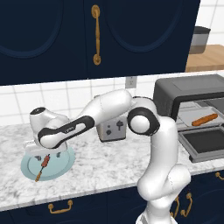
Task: Pick up the kebab skewer and baguette bread, and place them inside the toaster oven. Close the toaster oven door and start by setting the timer.
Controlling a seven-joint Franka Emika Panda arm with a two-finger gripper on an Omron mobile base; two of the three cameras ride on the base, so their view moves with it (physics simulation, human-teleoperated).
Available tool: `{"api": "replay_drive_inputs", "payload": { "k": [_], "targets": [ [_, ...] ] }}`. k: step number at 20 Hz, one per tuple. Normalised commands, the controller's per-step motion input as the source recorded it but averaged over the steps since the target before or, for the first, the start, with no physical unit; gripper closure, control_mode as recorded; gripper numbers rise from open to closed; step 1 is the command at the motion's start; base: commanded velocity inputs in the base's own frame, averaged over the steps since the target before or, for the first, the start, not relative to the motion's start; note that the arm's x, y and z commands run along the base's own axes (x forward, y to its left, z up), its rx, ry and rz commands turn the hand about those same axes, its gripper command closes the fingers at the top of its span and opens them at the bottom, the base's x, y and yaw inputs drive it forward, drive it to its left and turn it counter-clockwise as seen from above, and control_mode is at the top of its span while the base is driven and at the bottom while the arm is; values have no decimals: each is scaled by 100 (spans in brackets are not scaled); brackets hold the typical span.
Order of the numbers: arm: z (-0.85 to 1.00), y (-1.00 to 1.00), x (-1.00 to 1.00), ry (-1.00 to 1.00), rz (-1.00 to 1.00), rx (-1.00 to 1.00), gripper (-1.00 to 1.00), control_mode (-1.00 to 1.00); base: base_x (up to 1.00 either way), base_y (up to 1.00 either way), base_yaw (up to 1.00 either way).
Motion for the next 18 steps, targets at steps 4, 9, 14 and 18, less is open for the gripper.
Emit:
{"api": "replay_drive_inputs", "payload": {
  "k": [4,9,14,18],
  "targets": [
    [-36,-1,6,-10,0,2,-100,-100,0,0,0],
    [-25,0,5,-5,-6,11,-100,-100,0,0,0],
    [-23,0,13,-2,-13,9,-100,-100,0,0,0],
    [-29,0,9,-3,-14,4,-100,-100,0,0,0]
  ]
}}
